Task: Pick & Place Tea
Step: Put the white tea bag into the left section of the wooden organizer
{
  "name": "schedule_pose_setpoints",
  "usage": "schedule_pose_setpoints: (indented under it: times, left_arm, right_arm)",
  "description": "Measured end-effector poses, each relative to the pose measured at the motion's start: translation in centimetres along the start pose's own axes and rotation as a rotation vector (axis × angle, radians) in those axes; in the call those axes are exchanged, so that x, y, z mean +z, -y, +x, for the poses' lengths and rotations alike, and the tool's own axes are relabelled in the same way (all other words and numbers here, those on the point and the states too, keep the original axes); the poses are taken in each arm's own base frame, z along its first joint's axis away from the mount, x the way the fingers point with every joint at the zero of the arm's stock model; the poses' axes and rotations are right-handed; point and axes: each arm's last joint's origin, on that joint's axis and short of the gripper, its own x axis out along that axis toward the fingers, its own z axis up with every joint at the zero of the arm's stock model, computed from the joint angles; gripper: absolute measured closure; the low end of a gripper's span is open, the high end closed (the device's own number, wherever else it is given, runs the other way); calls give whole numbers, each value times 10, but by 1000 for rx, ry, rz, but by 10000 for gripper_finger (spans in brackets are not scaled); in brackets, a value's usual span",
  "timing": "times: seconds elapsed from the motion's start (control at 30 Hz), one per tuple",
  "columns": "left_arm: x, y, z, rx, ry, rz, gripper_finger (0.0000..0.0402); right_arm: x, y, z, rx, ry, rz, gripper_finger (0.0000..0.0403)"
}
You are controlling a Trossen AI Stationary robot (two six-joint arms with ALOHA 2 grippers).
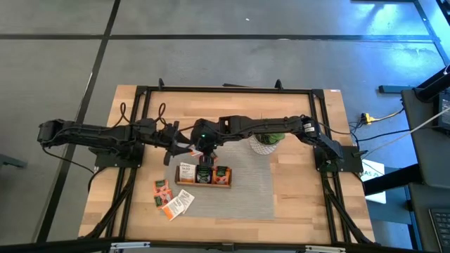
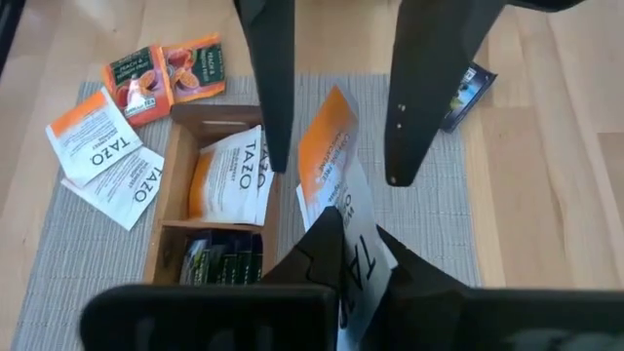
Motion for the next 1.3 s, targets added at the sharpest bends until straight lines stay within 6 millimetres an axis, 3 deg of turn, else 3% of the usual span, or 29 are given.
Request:
schedule_pose_setpoints:
  times: [0.37,0.8,1.03,1.13,1.3]
  left_arm:
    - [1,0,0,0,8,2,263]
    - [0,0,0,1,3,1,392]
    - [0,0,0,3,3,0,398]
    - [0,0,0,2,3,0,398]
    - [0,0,0,3,1,-1,399]
  right_arm:
    - [0,0,0,0,4,-5,391]
    - [2,0,0,0,16,-43,391]
    - [2,1,0,-15,17,-70,389]
    - [2,1,0,-15,19,-86,373]
    - [4,0,-9,-9,-16,-111,314]
